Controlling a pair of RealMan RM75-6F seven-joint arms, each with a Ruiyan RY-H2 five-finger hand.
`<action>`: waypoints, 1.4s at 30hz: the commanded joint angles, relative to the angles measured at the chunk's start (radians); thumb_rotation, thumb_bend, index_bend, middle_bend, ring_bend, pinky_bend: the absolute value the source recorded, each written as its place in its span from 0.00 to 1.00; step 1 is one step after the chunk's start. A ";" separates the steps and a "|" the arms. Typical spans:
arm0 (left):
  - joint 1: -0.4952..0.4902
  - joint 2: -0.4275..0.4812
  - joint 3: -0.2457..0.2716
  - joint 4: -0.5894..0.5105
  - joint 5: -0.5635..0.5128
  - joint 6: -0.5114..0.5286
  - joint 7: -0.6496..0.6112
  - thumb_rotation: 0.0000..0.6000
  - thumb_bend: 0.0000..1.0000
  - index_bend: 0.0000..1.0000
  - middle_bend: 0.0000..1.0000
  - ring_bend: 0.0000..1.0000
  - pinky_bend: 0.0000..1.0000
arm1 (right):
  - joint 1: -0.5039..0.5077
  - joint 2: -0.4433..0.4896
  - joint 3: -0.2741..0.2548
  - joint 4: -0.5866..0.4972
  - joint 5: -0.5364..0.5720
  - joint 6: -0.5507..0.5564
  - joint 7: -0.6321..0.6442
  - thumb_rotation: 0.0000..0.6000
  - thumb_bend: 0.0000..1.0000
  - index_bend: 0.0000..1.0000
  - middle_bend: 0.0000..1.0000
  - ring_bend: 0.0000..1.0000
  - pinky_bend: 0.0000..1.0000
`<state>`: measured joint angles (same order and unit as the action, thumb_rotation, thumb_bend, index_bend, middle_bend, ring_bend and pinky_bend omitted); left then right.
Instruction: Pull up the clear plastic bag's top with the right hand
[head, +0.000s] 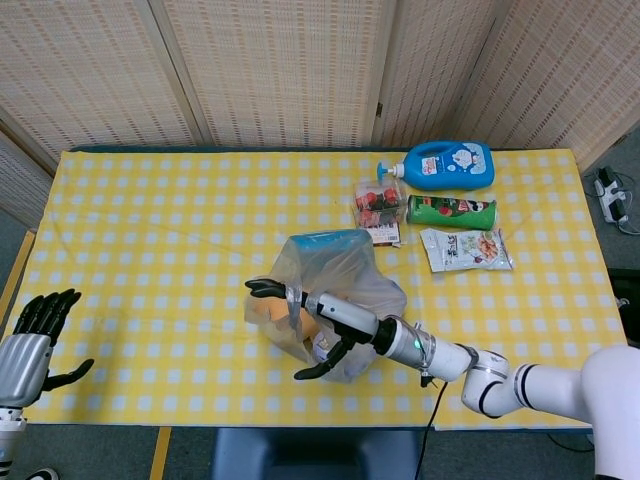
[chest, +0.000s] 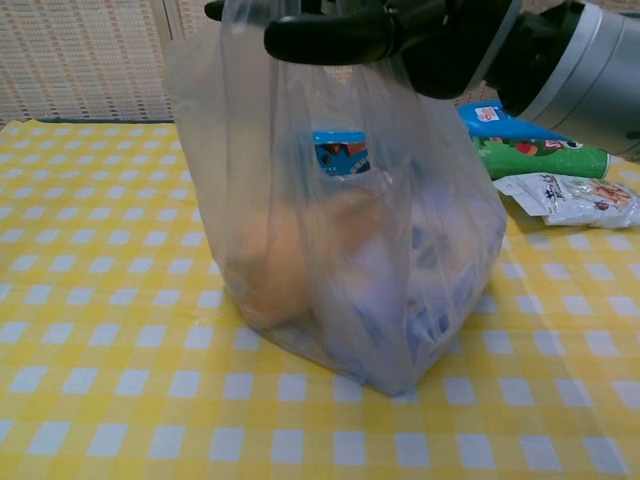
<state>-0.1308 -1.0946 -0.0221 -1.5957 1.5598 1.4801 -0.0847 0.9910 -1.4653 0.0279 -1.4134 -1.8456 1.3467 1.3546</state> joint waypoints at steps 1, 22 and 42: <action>0.002 0.002 -0.001 0.000 0.001 0.005 -0.003 1.00 0.22 0.05 0.11 0.08 0.00 | 0.011 -0.015 0.007 0.011 0.007 -0.005 0.011 1.00 0.21 0.00 0.00 0.00 0.00; -0.002 -0.001 0.000 0.007 0.000 -0.006 -0.010 1.00 0.22 0.05 0.11 0.08 0.00 | 0.047 -0.060 0.050 0.062 0.111 0.016 0.456 1.00 0.21 0.00 0.00 0.01 0.00; 0.000 0.002 0.004 0.004 0.007 -0.001 -0.015 1.00 0.22 0.05 0.11 0.08 0.00 | 0.068 -0.090 0.091 0.130 0.192 -0.065 0.836 1.00 0.21 0.20 0.23 0.30 0.28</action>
<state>-0.1307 -1.0927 -0.0186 -1.5912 1.5672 1.4794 -0.0994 1.0581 -1.5539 0.1135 -1.2860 -1.6573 1.2847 2.1733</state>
